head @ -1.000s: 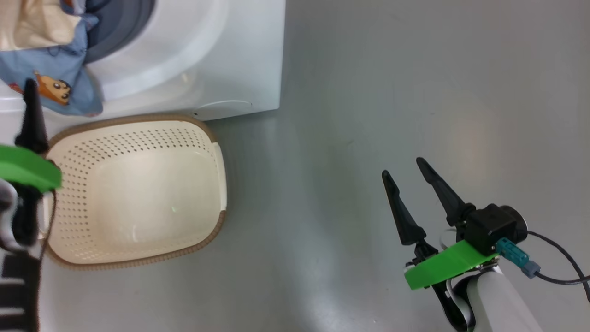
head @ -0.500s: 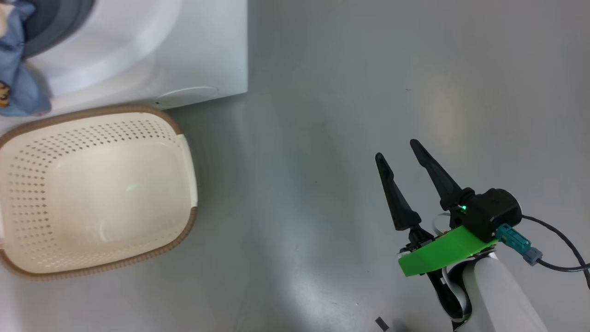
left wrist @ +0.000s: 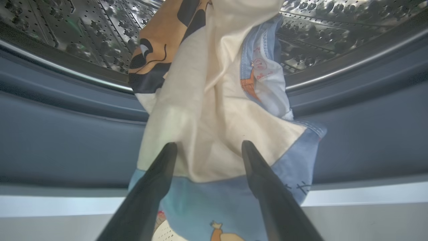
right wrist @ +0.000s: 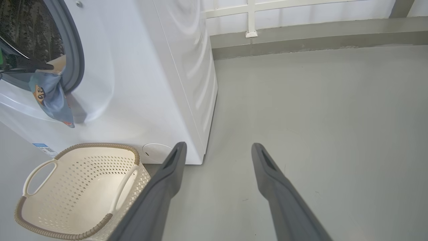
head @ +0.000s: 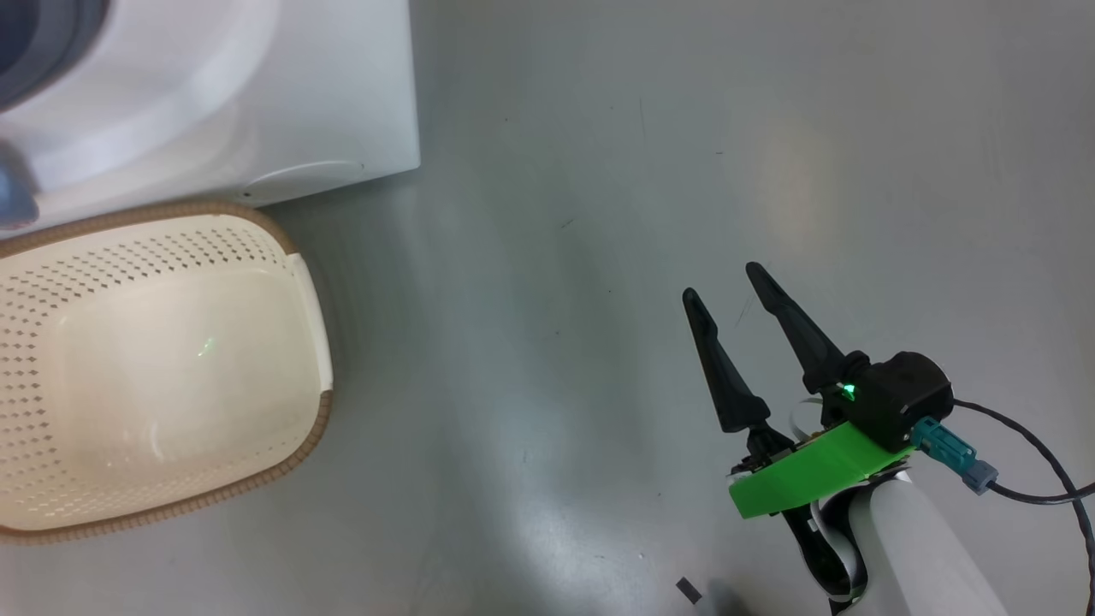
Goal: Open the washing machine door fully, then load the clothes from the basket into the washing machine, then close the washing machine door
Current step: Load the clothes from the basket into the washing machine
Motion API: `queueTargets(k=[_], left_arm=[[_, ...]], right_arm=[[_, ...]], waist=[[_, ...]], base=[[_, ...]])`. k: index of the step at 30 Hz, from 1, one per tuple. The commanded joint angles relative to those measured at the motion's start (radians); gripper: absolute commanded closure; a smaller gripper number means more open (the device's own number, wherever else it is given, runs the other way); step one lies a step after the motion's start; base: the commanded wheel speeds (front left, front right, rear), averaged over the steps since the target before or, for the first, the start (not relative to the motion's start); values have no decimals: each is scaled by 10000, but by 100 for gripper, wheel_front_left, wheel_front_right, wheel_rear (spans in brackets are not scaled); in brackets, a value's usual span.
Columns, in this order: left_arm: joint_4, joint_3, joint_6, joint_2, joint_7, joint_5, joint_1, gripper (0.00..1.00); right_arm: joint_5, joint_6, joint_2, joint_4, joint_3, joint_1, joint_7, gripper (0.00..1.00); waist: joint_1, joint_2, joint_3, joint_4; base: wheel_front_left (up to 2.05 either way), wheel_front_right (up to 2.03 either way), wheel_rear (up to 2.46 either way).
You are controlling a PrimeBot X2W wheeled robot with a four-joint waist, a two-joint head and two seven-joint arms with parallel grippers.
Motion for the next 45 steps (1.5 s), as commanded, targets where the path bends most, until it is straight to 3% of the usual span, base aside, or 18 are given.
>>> queueTargets(k=[1, 25, 27, 28, 38, 45], left_arm=[[-133, 143, 51, 651, 17, 149, -225, 0], [2168, -582, 411, 754, -19, 601, -1574, 2], [2281, -592, 401, 759, 15, 566, -1625, 75], [2323, -602, 389, 757, 16, 551, -1650, 100], [2432, -659, 201, 800, -245, 372, -1975, 100], [1962, -320, 75, 805, -1551, -77, -2651, 100]], right_arm=[[136, 16, 73, -264, 227, -59, -48, 0], [315, 16, 74, -332, 367, -188, -48, 0], [331, 16, 74, -328, 354, -204, -48, 0], [334, 16, 74, -325, 349, -213, -48, 0], [361, 16, 74, -331, 331, -279, -48, 0], [403, 16, 74, -392, 345, -275, -48, 0]], waist=[[0, 0, 21, -31], [0, 0, 342, -453], [0, 0, 356, -456], [0, 0, 361, -455], [0, 0, 394, -449], [0, 0, 531, -486]], base=[[0, 0, 0], [0, 0, 0], [0, 0, 0], [0, 0, 0], [0, 0, 0], [0, 0, 0]])
